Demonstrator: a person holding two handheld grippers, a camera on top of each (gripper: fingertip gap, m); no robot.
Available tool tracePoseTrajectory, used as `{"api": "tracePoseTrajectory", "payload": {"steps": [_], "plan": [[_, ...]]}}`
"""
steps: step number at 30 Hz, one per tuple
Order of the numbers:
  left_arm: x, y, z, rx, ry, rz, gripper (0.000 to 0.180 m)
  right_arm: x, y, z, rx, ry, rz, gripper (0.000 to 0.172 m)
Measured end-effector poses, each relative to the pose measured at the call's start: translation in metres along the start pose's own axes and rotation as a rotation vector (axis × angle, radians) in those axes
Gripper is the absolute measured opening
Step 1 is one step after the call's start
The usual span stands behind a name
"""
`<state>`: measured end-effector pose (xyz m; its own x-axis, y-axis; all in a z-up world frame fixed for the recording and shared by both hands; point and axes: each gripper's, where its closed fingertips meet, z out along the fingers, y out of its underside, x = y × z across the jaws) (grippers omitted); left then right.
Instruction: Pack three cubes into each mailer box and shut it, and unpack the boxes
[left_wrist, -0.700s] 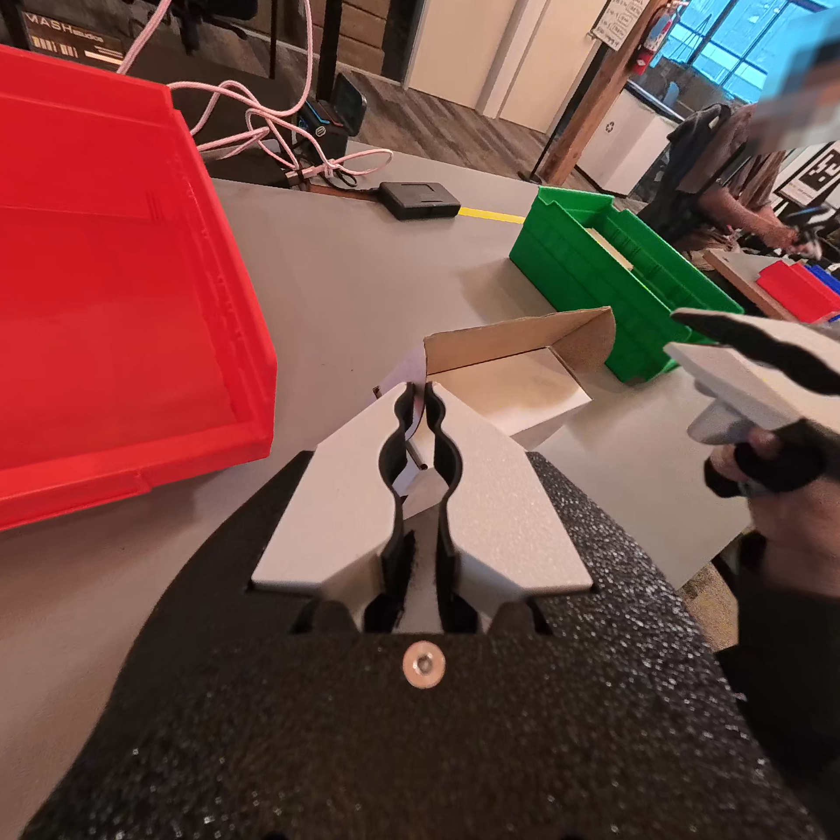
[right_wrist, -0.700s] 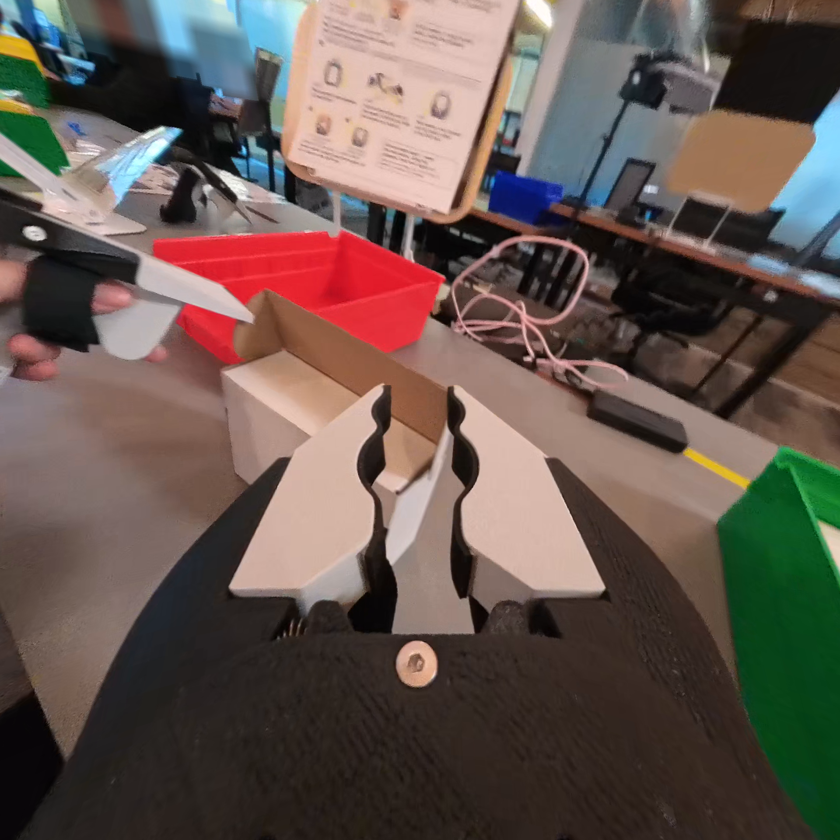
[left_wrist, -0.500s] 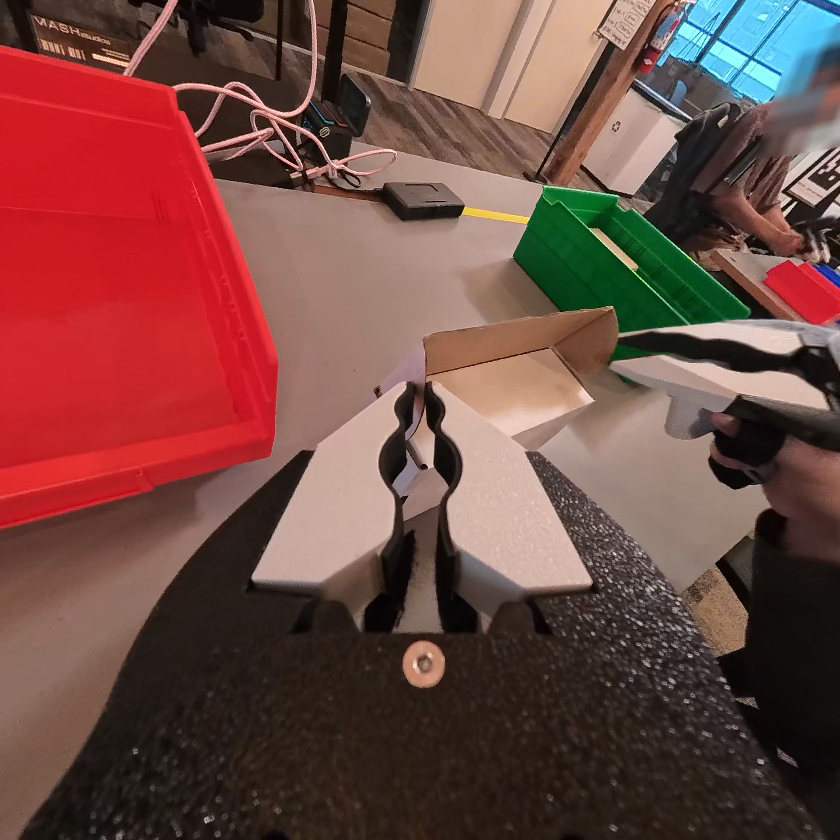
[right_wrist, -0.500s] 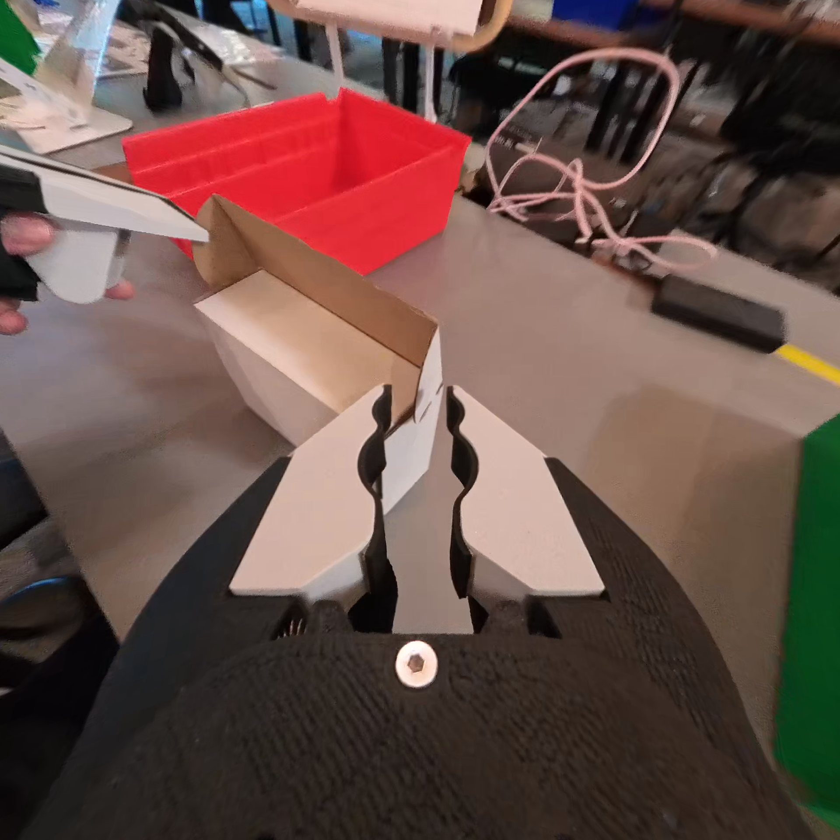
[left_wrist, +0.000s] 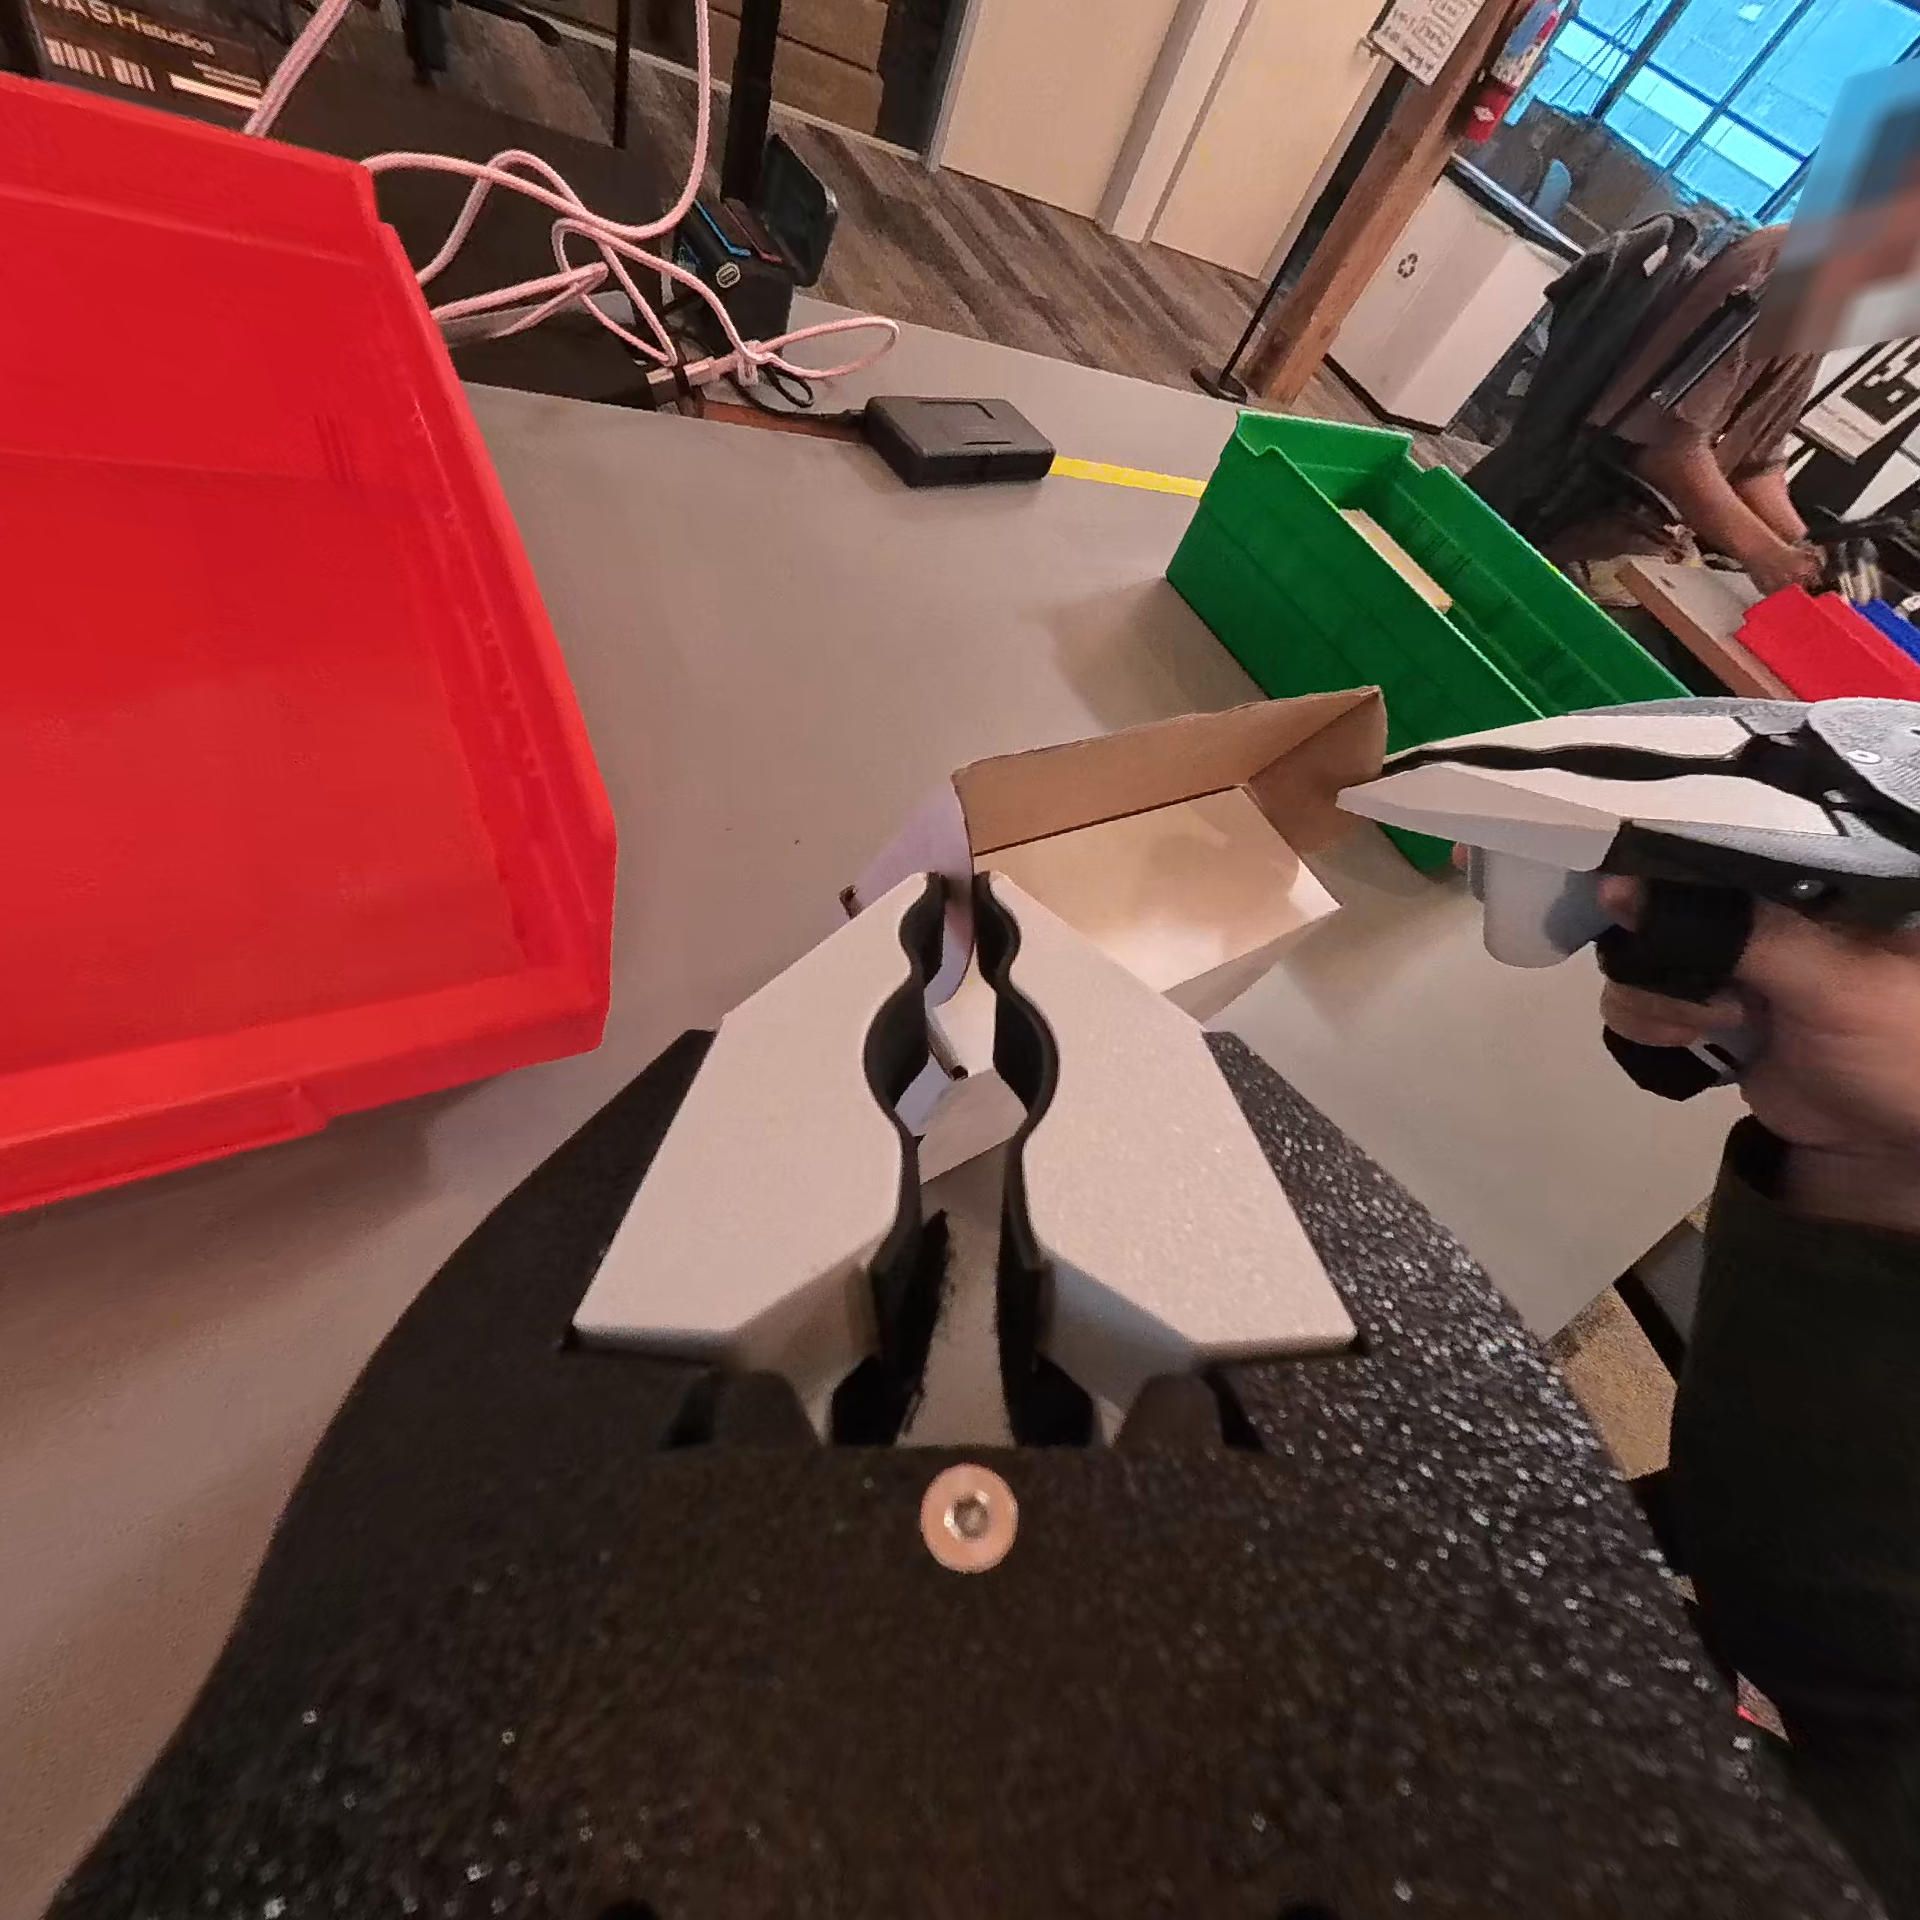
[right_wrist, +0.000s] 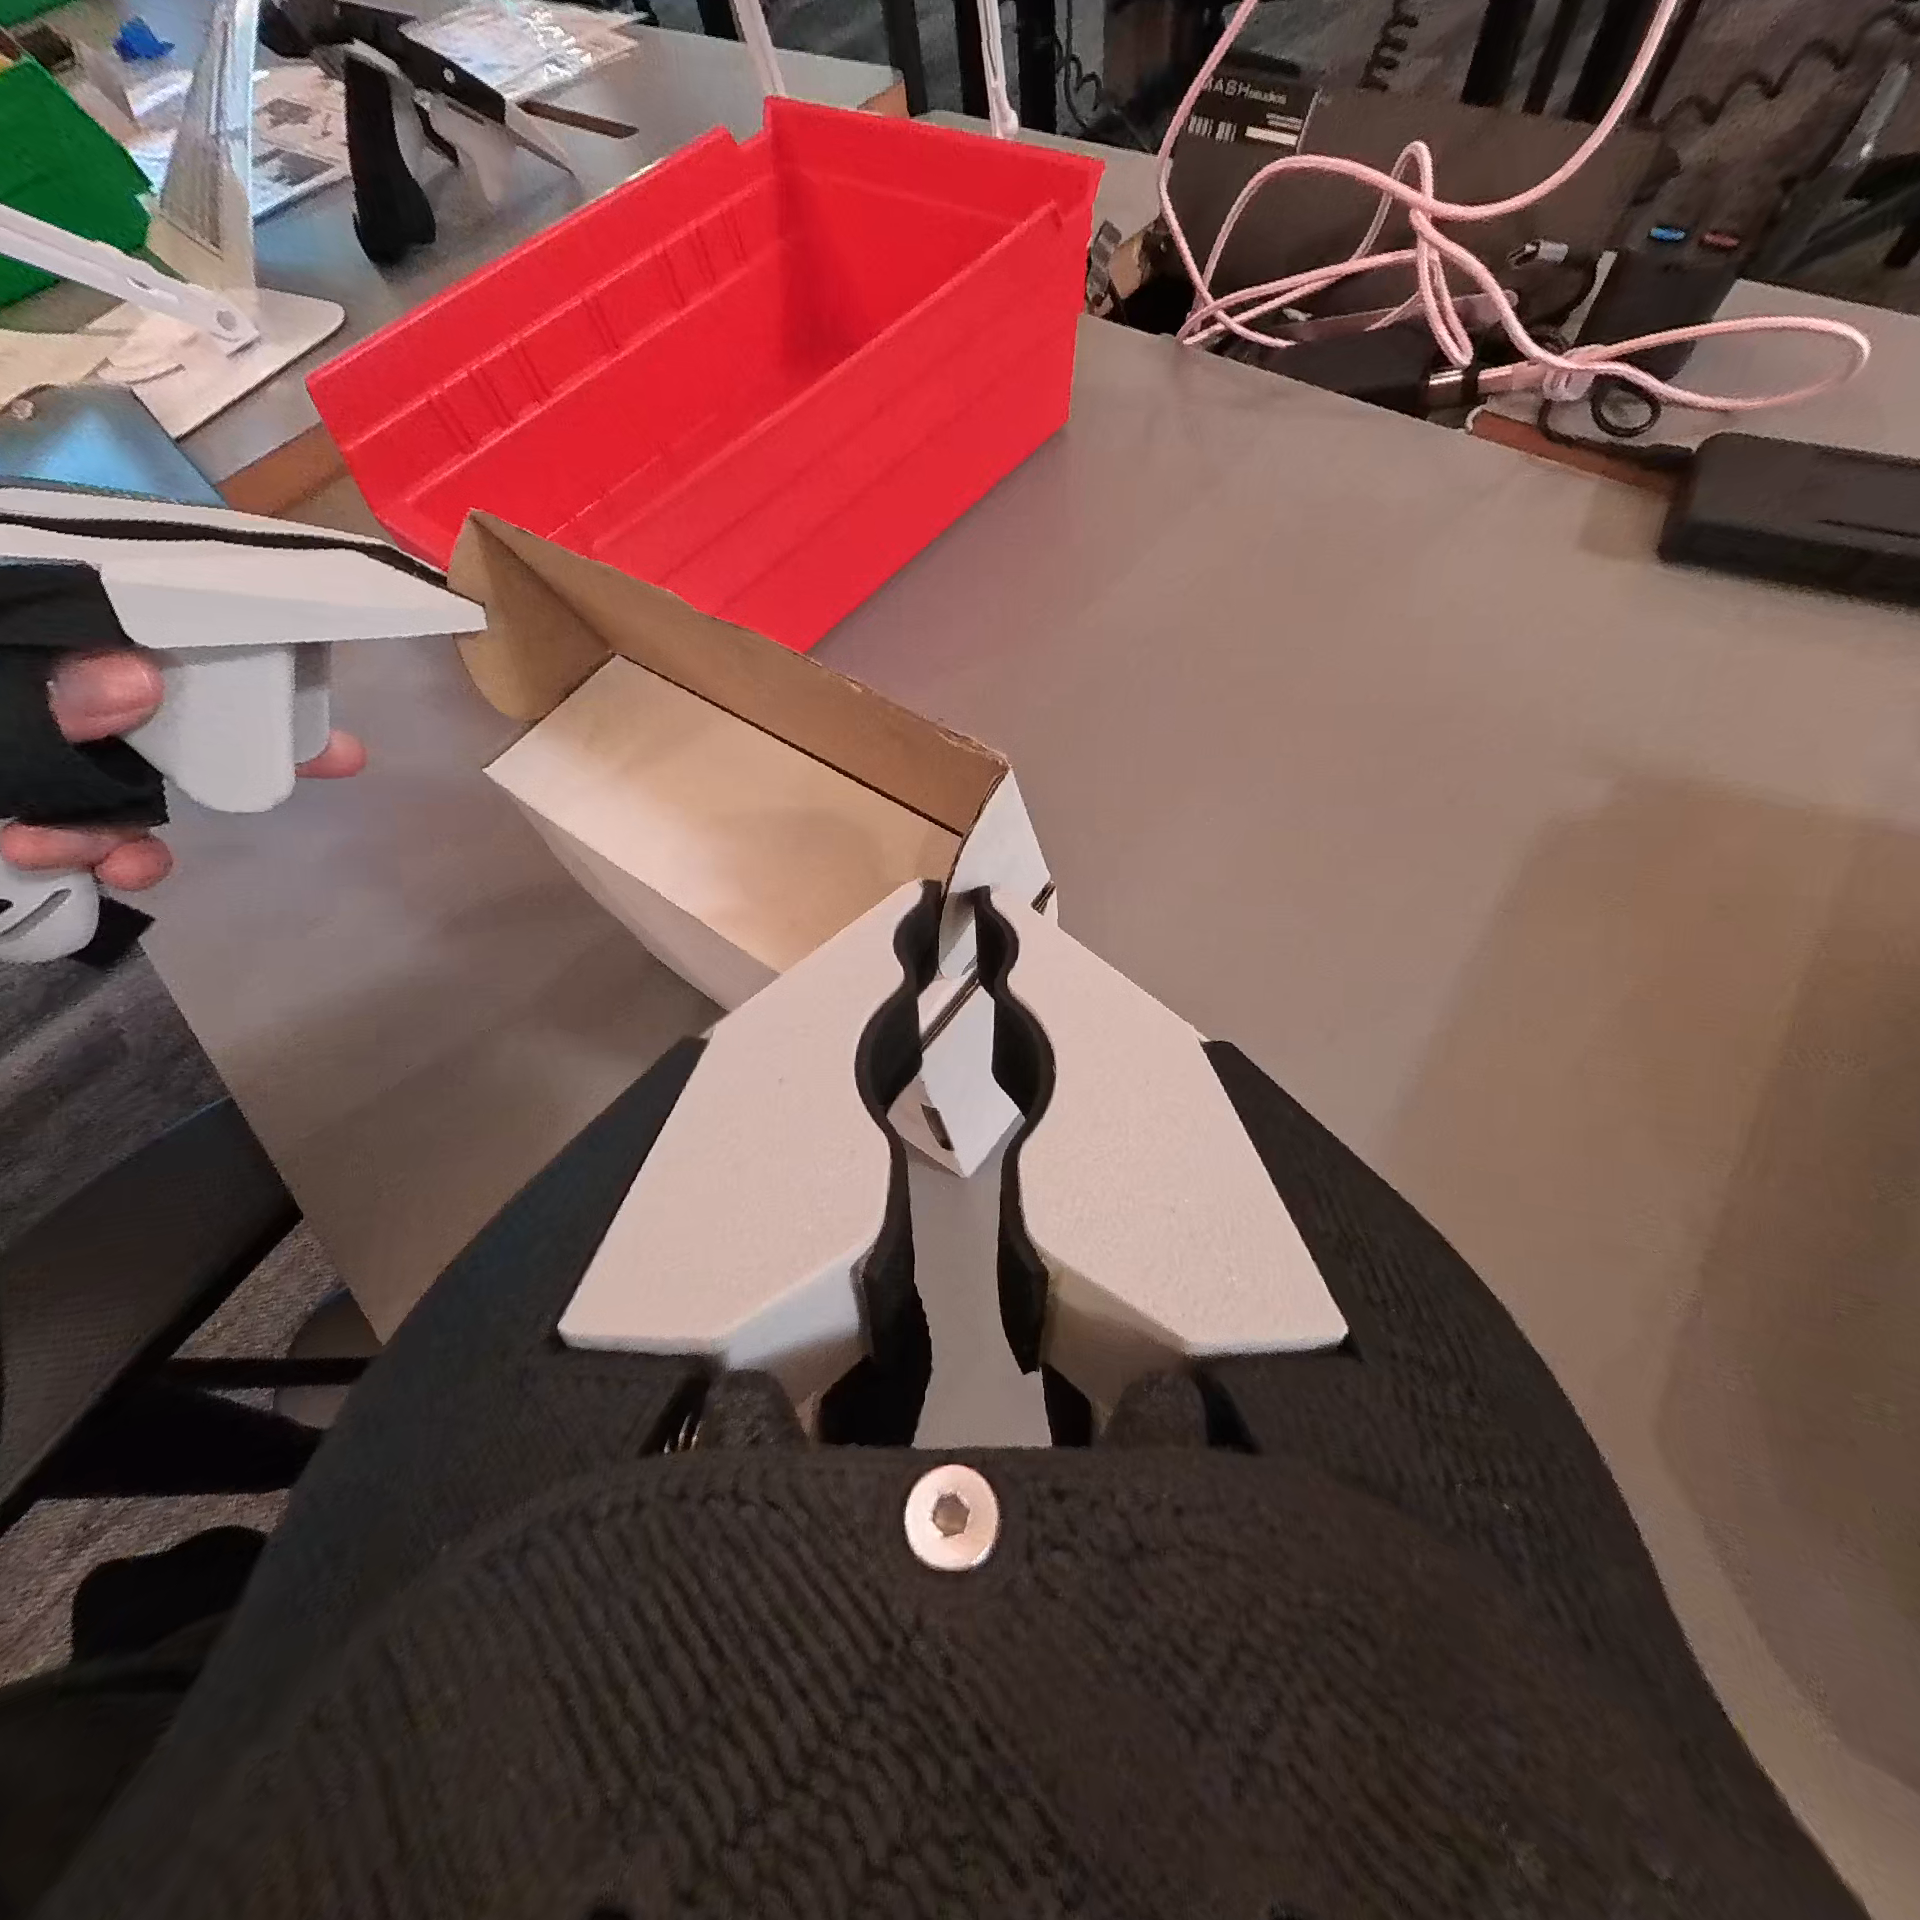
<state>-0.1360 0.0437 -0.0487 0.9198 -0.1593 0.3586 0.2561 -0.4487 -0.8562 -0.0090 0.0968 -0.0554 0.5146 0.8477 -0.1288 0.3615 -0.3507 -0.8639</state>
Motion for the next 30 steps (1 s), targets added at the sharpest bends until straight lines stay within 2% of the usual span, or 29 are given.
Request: {"api": "tracePoseTrajectory", "payload": {"steps": [14, 25, 27, 30], "plan": [[0.000, 0.011, -0.001, -0.035, -0.068, 0.107, 0.002, 0.000, 0.011, 0.001, -0.053, 0.007, -0.122, 0.004], [-0.002, 0.027, -0.001, -0.045, -0.106, 0.189, 0.002, 0.000, 0.023, 0.004, -0.038, 0.008, -0.131, 0.004], [-0.001, 0.029, -0.002, -0.051, -0.103, 0.199, 0.002, 0.000, 0.024, 0.003, -0.038, 0.013, -0.104, 0.017], [-0.003, 0.030, -0.004, -0.053, -0.114, 0.179, 0.028, -0.002, 0.018, -0.008, 0.004, -0.003, -0.082, 0.033]]}}
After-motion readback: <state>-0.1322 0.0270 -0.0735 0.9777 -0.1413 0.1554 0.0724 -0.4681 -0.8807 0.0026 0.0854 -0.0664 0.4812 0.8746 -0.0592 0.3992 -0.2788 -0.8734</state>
